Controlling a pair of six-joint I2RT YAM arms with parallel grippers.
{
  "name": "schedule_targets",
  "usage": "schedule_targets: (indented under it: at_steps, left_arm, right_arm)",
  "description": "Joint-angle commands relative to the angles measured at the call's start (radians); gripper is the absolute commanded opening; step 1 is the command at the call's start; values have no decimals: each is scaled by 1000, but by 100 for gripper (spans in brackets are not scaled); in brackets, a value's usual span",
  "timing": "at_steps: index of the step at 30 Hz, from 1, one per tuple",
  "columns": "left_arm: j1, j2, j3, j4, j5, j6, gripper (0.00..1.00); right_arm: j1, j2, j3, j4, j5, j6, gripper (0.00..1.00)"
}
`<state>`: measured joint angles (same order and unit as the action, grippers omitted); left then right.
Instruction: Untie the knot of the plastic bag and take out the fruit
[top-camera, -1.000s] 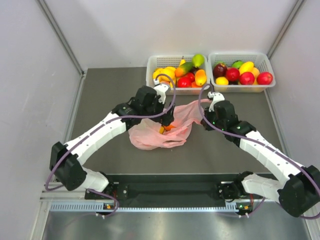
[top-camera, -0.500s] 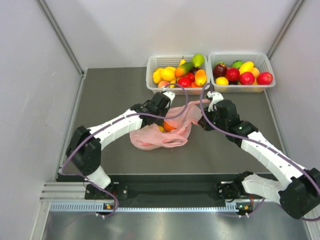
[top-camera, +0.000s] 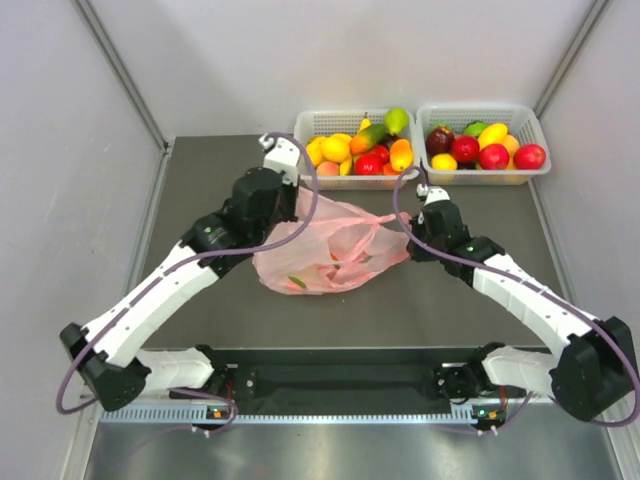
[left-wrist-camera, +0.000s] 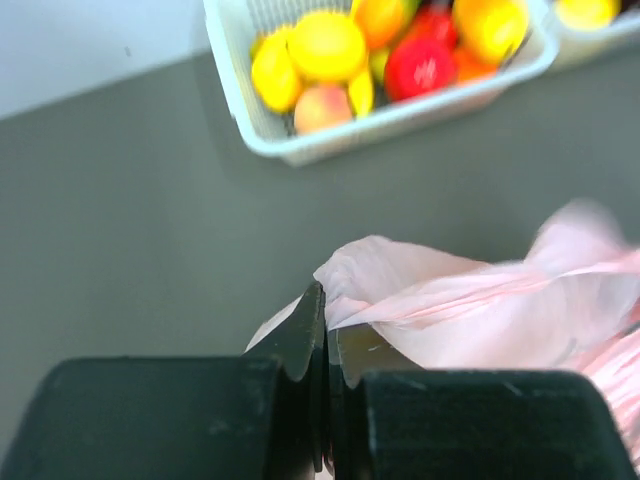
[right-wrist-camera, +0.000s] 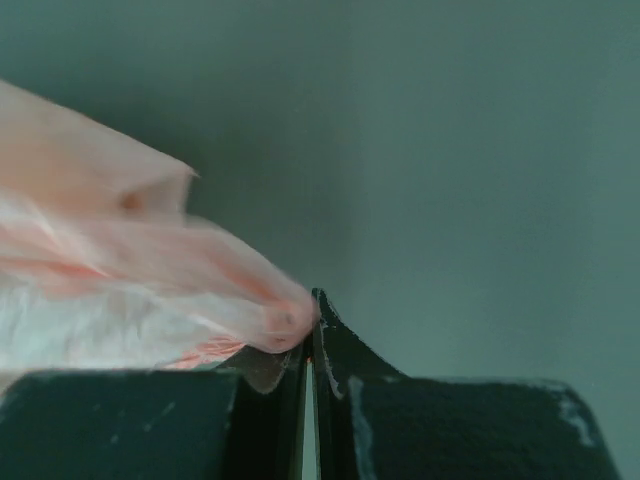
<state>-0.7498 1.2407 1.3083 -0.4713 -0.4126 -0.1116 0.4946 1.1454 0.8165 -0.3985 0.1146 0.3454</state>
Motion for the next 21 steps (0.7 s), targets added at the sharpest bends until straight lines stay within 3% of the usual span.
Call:
schedule_targets:
  at_steps: [1,7,12,18,20,21]
  left_arm:
    - [1,-70,45,3,-12,-37,0]
    - [1,-199,-67,106,-91,-69,0]
    - [0,-201,-190,98,-68,-109,0]
    - [3,-247,-305,204,-6,-175,0]
    - [1,-251,-323,229,46,-189,0]
    - [1,-250,-337,238,55,-192,0]
  right_arm:
    - [-21,45,70,-19,106,27,0]
    - [-93,198,193,0,88,24,0]
    - [-94,278,240,70,-10,3,0]
    - [-94,336,259,122,-143,-20,1]
    - [-96,329,254,127,-209,-29,17]
    - [-94,315,248,128,-237,-32,32]
